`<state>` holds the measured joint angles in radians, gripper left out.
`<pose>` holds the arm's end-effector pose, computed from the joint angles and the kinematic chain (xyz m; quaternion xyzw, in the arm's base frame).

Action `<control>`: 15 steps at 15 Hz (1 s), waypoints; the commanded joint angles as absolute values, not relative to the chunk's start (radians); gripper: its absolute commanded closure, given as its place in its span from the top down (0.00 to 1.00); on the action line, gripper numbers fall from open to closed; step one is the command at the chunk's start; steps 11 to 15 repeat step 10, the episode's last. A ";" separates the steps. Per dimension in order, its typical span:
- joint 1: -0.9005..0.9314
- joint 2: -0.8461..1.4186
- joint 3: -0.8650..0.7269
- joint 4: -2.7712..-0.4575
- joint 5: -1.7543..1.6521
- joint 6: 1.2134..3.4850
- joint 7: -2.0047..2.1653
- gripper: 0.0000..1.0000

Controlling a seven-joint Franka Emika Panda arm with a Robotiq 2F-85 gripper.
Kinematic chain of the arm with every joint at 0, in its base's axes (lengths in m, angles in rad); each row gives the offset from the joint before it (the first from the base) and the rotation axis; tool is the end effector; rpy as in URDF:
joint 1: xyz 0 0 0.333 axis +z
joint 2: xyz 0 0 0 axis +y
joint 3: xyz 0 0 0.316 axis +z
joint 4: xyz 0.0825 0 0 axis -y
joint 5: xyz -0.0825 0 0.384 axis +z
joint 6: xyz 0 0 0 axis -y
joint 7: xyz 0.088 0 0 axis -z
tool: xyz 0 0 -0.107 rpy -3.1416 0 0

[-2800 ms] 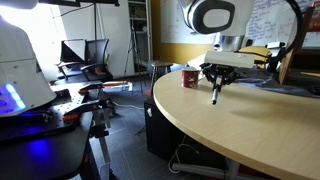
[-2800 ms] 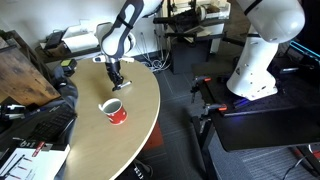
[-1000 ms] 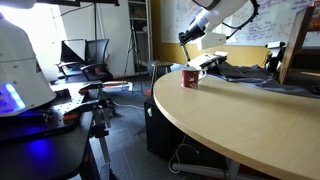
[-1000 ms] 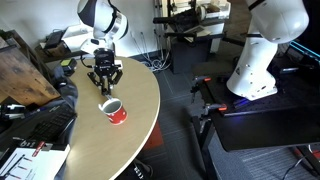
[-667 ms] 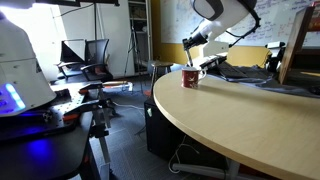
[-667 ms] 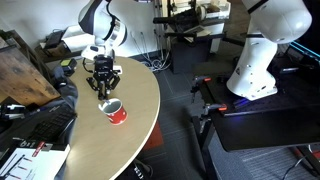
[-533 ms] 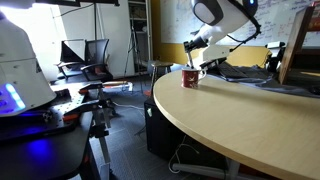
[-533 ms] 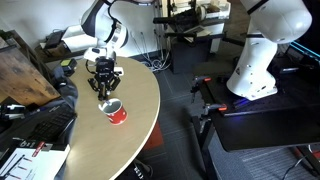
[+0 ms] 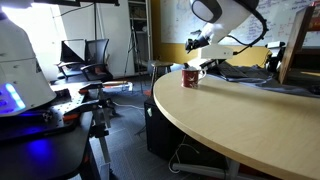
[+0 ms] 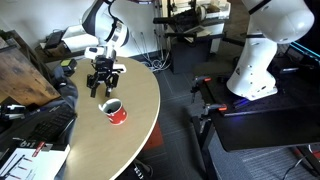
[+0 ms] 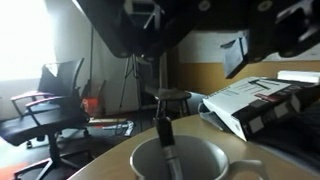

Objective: Put the marker in the mug

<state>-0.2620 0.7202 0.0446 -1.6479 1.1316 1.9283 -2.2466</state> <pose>0.6584 -0.0844 0.1948 -0.6805 -0.5373 -0.3744 0.3288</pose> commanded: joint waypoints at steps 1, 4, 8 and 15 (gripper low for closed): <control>-0.177 0.598 -0.007 -1.767 1.120 2.079 -2.110 1.00; -0.126 0.526 -0.027 -1.836 1.048 2.183 -1.975 1.00; -0.099 0.457 -0.048 -1.930 0.878 2.272 -1.767 1.00; -0.119 0.445 -0.043 -1.958 0.790 2.270 -1.702 1.00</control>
